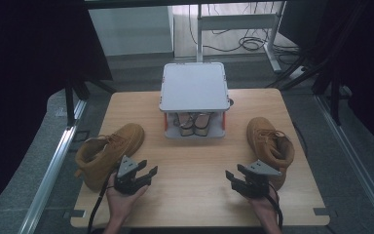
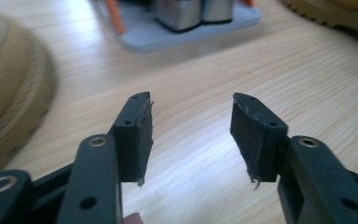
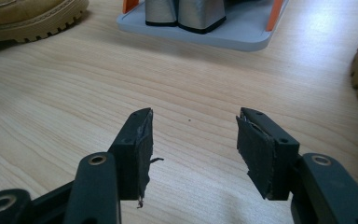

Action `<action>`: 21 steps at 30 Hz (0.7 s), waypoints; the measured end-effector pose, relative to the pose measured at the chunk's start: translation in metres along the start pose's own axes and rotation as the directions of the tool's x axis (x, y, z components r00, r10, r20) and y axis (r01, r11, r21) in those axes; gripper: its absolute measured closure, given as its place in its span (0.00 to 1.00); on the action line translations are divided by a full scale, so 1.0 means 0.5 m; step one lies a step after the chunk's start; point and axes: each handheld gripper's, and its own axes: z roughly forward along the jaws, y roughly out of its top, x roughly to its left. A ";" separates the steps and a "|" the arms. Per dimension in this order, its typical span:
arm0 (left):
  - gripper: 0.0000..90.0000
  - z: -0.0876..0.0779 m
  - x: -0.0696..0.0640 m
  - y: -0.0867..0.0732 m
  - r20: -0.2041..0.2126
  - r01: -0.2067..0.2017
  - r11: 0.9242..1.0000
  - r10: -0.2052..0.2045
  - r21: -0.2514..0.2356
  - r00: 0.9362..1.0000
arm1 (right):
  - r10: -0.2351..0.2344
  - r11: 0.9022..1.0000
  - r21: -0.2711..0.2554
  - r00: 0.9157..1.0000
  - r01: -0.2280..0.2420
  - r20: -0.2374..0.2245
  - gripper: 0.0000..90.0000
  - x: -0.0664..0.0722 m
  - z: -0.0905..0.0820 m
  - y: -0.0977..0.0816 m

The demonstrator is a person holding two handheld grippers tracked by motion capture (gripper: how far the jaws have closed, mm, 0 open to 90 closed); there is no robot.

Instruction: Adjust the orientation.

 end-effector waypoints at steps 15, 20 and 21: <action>0.47 0.007 0.001 -0.015 0.035 0.023 0.999 -0.025 0.035 0.999 | -0.016 1.000 0.009 1.000 0.016 0.014 0.95 -0.022 -0.019 -0.006; 0.47 0.009 0.003 -0.020 0.038 0.032 0.998 -0.034 0.048 0.999 | -0.025 1.000 0.004 0.999 0.025 0.038 0.99 -0.039 -0.032 -0.007; 0.47 0.009 0.003 -0.020 0.036 0.032 0.998 -0.034 0.050 0.999 | -0.033 0.999 0.002 0.998 0.033 0.054 1.00 -0.045 -0.036 -0.007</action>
